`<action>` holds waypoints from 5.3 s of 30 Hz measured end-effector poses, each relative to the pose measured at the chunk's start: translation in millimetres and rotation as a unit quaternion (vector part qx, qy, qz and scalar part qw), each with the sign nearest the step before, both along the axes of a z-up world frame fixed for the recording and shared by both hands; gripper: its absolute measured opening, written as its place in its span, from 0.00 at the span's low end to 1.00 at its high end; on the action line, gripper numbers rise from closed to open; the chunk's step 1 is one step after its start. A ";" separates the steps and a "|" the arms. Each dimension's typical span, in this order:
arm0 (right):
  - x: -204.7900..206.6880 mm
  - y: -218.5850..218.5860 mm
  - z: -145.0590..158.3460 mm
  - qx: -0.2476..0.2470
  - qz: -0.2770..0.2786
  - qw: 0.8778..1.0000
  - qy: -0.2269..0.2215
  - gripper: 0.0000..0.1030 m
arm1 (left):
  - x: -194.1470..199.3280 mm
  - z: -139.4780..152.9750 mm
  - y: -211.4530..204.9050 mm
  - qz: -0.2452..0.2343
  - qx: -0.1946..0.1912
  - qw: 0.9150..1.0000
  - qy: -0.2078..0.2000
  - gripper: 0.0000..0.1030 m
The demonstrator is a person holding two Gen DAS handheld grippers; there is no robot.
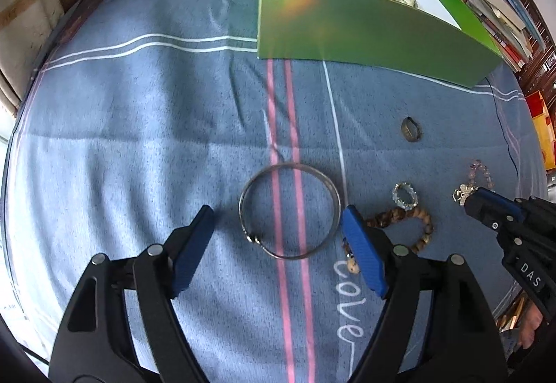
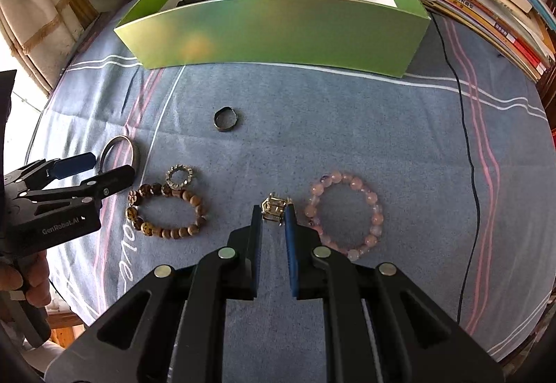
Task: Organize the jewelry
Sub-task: 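Close the left tool on the silver bangle while the right tool holds the charm, then carry the bangle and charm over the green box and open both tools, then move the left tool to the brown wooden bead bracelet while the right tool approaches the pink bead bracelet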
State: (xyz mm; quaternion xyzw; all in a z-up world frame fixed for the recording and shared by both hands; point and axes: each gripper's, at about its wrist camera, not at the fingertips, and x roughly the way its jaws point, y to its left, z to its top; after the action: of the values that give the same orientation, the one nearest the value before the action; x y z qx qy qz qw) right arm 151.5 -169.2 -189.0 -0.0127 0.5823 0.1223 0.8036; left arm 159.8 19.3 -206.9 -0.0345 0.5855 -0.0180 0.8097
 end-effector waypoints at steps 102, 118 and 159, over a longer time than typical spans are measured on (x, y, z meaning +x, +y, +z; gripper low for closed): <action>152.9 -40.4 48.5 0.006 -0.049 0.993 -0.109 0.14 | 146.3 83.1 -45.3 -0.022 0.006 0.993 -0.116 0.59; 101.3 -71.0 78.6 0.025 -0.074 0.989 -0.124 0.53 | 109.1 92.1 -30.6 -0.030 0.005 0.993 -0.115 0.75; -15.4 -38.6 -13.0 -0.068 -0.036 0.997 -0.004 0.56 | -29.6 -3.7 38.3 -0.007 0.068 0.998 -0.010 0.83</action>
State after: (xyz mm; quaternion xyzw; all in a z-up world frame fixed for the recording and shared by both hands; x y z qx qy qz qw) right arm 136.1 -207.8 -202.0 -0.0463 0.5858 0.0534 0.8073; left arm 130.2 57.6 -210.6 0.0243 0.5775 0.0158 0.8159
